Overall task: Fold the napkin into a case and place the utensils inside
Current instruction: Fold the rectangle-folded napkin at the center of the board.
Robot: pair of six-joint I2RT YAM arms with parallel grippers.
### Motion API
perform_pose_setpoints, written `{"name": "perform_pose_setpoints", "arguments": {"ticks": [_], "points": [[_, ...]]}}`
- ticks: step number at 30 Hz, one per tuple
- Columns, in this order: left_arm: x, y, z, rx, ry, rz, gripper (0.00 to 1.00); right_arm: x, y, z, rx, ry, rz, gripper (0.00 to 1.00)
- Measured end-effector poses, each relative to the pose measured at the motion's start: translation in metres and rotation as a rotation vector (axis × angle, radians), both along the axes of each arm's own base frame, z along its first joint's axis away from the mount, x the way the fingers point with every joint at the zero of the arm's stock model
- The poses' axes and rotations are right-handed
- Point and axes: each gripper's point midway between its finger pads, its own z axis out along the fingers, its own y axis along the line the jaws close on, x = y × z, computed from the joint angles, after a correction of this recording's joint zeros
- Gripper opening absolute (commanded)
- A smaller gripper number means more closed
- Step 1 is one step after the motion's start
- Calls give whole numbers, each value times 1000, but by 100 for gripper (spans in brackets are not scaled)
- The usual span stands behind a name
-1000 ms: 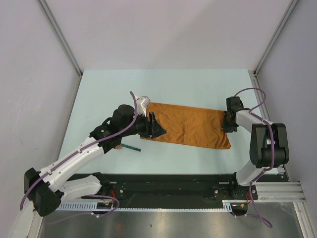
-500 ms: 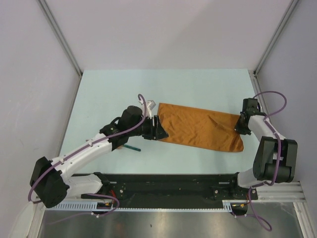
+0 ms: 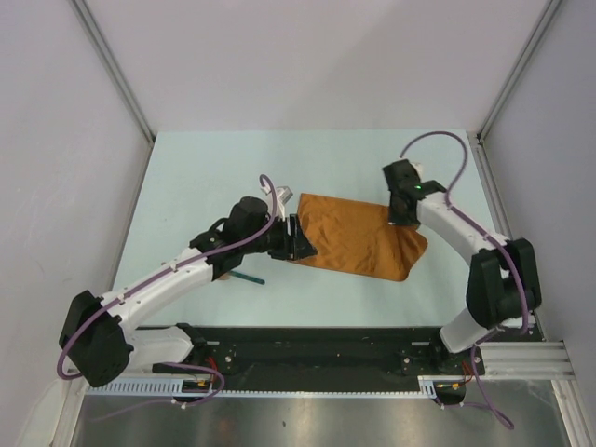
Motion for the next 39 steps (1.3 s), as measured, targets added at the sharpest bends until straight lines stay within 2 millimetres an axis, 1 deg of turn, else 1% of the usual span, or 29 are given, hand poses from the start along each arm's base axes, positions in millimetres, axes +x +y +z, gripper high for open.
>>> {"name": "perform_pose_setpoints", "arguments": {"ticks": [1, 2, 4, 8, 12, 18, 20, 25, 29, 39], "points": [[1, 1, 0, -1, 1, 3, 56, 7, 20, 1, -3, -2, 33, 0], [2, 2, -1, -1, 2, 7, 56, 12, 33, 1, -5, -3, 53, 0], [5, 5, -2, 2, 2, 16, 56, 21, 67, -3, -8, 6, 104, 0], [10, 15, -6, 6, 6, 43, 56, 28, 118, -18, 2, 35, 165, 0], [12, 25, -8, 6, 9, 66, 56, 31, 158, -30, 41, 55, 203, 0], [14, 33, -8, 4, -1, 73, 55, 33, 204, -37, 121, 75, 253, 0], [13, 36, -9, 3, 1, 80, 56, 34, 215, -38, 149, 79, 263, 0], [14, 42, -13, 4, 8, 92, 55, 34, 234, -39, 199, 94, 281, 0], [14, 44, -9, -5, 2, 94, 55, 36, 241, -43, 221, 102, 282, 0], [20, 56, 2, -27, -23, 132, 56, 32, 253, -58, 270, 146, 282, 0]]}}
